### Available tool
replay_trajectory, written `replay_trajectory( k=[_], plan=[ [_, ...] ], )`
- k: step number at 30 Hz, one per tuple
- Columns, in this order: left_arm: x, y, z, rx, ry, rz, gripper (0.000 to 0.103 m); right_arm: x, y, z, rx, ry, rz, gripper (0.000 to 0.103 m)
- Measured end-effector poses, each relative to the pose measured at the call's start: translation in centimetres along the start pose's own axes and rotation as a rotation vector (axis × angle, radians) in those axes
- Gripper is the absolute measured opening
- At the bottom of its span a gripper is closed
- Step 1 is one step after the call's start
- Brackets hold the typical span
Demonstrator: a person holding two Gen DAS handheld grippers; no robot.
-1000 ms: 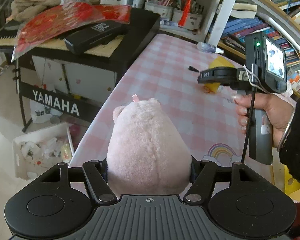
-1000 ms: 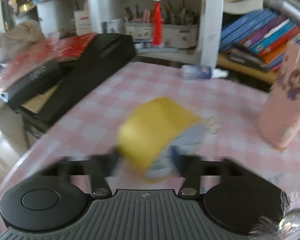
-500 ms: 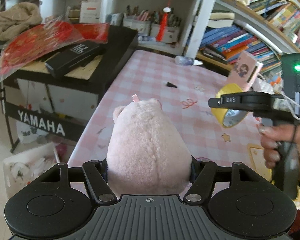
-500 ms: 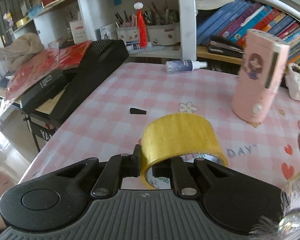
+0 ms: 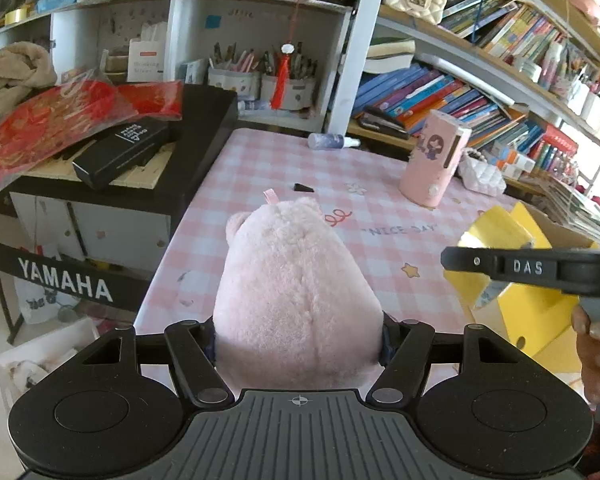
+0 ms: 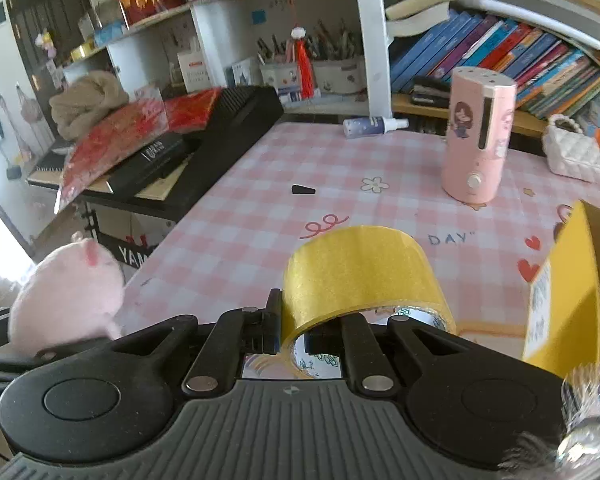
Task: Organize objects
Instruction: 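Carry the plush pig and tape roll in both grippers to the yellow box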
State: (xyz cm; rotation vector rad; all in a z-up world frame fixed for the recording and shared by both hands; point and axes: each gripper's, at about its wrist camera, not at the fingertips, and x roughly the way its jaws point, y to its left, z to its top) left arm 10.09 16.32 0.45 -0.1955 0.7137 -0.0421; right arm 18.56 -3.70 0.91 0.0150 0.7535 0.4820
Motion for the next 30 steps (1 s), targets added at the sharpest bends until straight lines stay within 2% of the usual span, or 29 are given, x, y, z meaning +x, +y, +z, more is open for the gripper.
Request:
replay_trajectory(
  k=[6,14,25,30],
  plan=[
    [-1.5,-0.7,-1.8,0.033,0.009,-0.059,0.067,-2.1,1.1,-2.3,0.001,-0.006,-0.059,0.009],
    [-3.2,-1.7,-4.5,0.077,0.053,-0.141,0.067,-5.3,1.4,-6.6,0.076,0.027,-0.122,0.009],
    [-5.0,-4.9,-8.0,0.226,0.127,-0.279,0.067,-10.7,1.3,-13.8,0.223,0.042,-0.243,0.009],
    [-5.4,-6.4,-8.7,0.278,0.14,-0.336,0.067,-13.0,1.0,-15.9,0.282,0.033,-0.295,0.009]
  ],
)
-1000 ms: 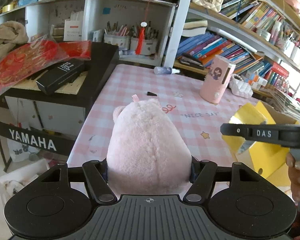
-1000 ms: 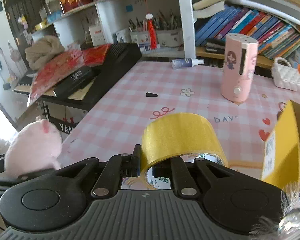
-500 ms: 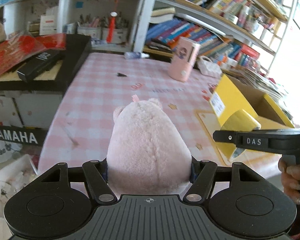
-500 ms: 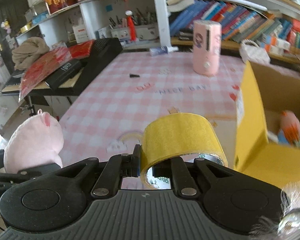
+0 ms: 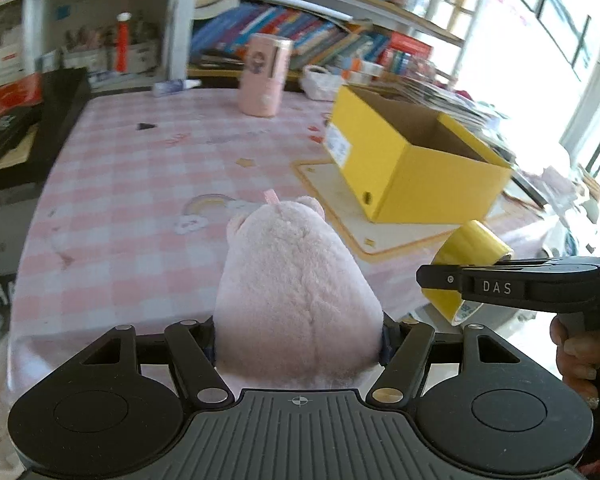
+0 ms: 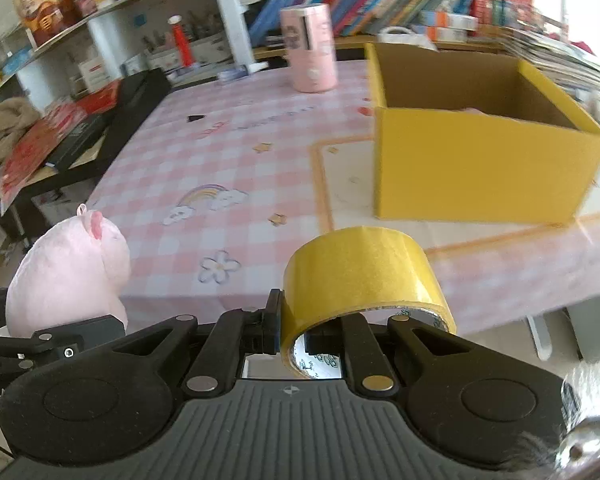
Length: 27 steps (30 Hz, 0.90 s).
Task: Organize objects
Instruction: 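Carry the plush pig and tape roll in both grippers to the yellow box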
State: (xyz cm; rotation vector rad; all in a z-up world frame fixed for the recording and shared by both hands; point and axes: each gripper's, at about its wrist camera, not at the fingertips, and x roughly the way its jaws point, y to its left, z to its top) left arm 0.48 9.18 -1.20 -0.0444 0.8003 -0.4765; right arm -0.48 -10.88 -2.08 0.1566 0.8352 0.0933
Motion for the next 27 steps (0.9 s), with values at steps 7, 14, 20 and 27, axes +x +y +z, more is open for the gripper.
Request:
replay_trajectory(
  k=[7,14,20,27],
  plan=[
    [1.1,-2.8,0.0,0.076,0.018,-0.084,0.067,-2.4,-2.5,-1.9,0.068,-0.014,-0.077,0.009],
    [2.0,-5.3,0.1,0.146,0.037,-0.139,0.067,-4.1,-4.9,-3.3,0.148,-0.029,-0.138,0.009],
    [2.8,-6.9,0.3,0.183,0.053,-0.158,0.067,-4.8,-6.8,-3.9,0.194,-0.028,-0.159,0.009],
    [3.5,-8.2,1.0,0.192,0.045,-0.155,0.067,-4.8,-8.4,-3.4,0.206,-0.028,-0.161,0.009]
  ],
)
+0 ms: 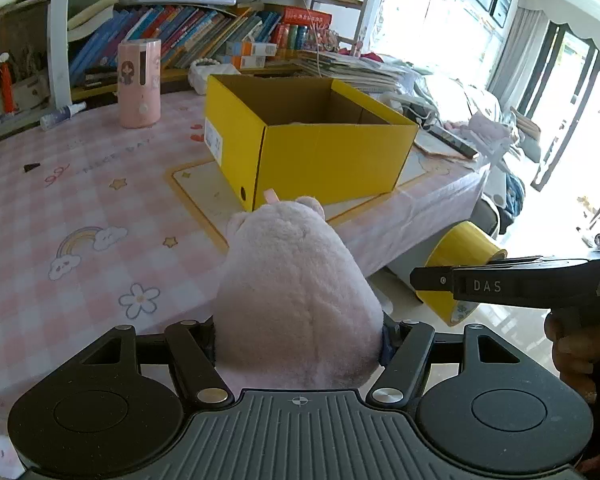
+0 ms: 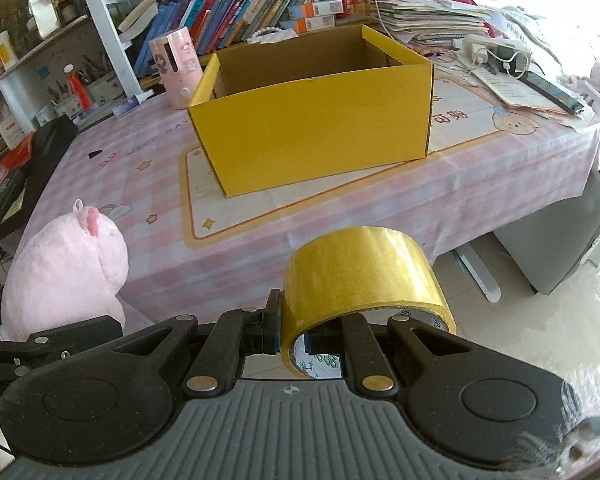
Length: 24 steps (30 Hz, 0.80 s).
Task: Organize objects
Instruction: 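Carry the plush pig and tape roll in both grippers to the yellow box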
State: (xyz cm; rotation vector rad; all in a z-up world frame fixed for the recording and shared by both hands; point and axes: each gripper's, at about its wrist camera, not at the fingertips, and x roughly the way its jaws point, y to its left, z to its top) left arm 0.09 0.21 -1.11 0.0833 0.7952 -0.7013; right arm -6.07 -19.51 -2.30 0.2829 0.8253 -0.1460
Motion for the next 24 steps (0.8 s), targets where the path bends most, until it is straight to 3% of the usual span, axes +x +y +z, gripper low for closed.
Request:
replay_trajectory(
  k=[14,24],
  plan=[
    [2.4,-2.2,3.6,0.056,-0.029,-0.008,0.067,0.4,-3.5,3.1,0.03,-0.036,-0.01,0.009],
    [4.0,-3.3,9.7,0.061,-0.14,-0.01,0.067,0.5,-5.9,9.3,0.015,-0.162,-0.012,0.009]
  ],
)
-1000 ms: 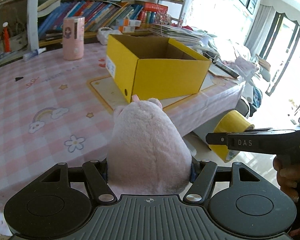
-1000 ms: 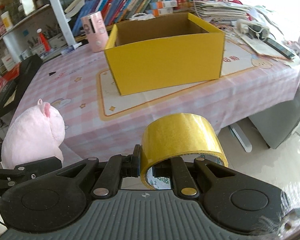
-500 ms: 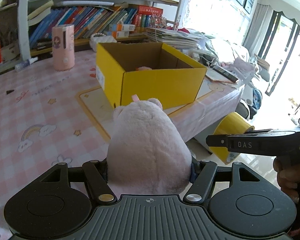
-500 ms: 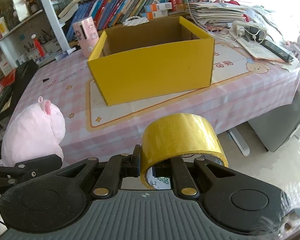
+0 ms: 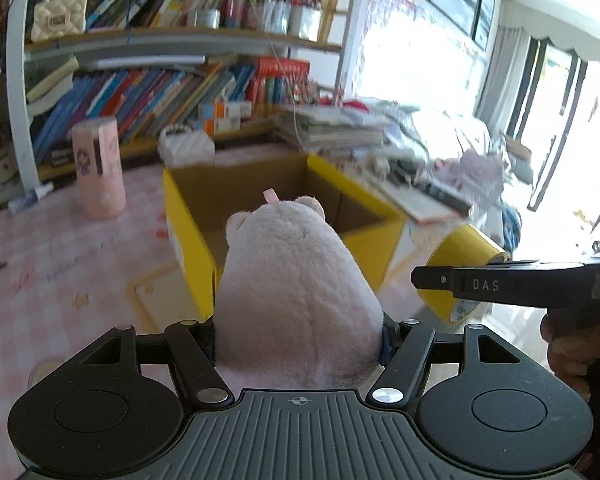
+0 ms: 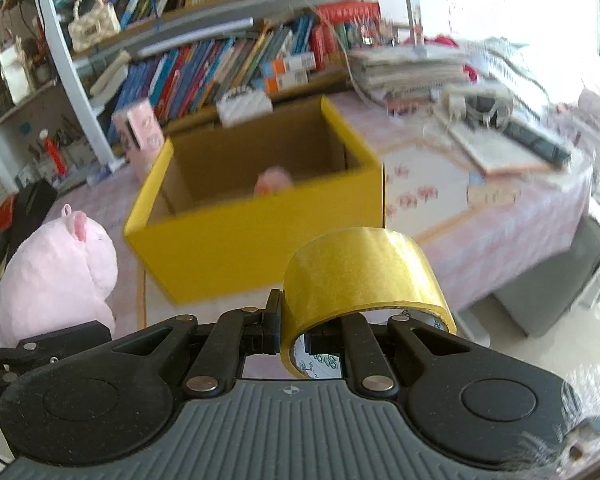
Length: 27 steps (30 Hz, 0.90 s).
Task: Organize objects
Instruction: 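Carry the plush pig and tape roll in both grippers to the yellow box, then lower the pig with the left gripper while the right gripper lowers the tape, open both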
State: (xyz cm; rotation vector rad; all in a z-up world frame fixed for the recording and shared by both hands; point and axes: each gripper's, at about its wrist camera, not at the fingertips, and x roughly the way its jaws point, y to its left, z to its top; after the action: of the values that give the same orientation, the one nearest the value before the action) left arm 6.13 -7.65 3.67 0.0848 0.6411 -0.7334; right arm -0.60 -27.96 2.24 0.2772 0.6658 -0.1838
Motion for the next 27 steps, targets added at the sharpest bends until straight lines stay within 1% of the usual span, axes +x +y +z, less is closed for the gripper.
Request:
replay_trajectory(
  k=[7,11,15,20,27],
  plan=[
    [3.4,0.2,4.7,-0.014,-0.079,0.046,0.067,1.4,-0.6,6.3,-0.082,-0.115,0.055,0.009],
    [5.8,0.5,6.5,-0.026,-0.093,0.09,0.067,3.2,-0.7,9.2,-0.127,-0.151,0.096,0.009],
    [8.6,0.8,7.4,-0.041,-0.075,0.128,0.067,5.7,-0.6,11.4,-0.169,-0.144,0.148,0.01],
    [11.7,0.9,7.6,-0.043,-0.022,0.175,0.067,9.0,-0.4,12.8,-0.219,-0.112,0.199,0.01],
    [15.6,0.9,7.2,-0.015,0.062,0.228,0.067,14.1,0.2,13.3,-0.275,-0.017,0.262,0.01]
  ],
)
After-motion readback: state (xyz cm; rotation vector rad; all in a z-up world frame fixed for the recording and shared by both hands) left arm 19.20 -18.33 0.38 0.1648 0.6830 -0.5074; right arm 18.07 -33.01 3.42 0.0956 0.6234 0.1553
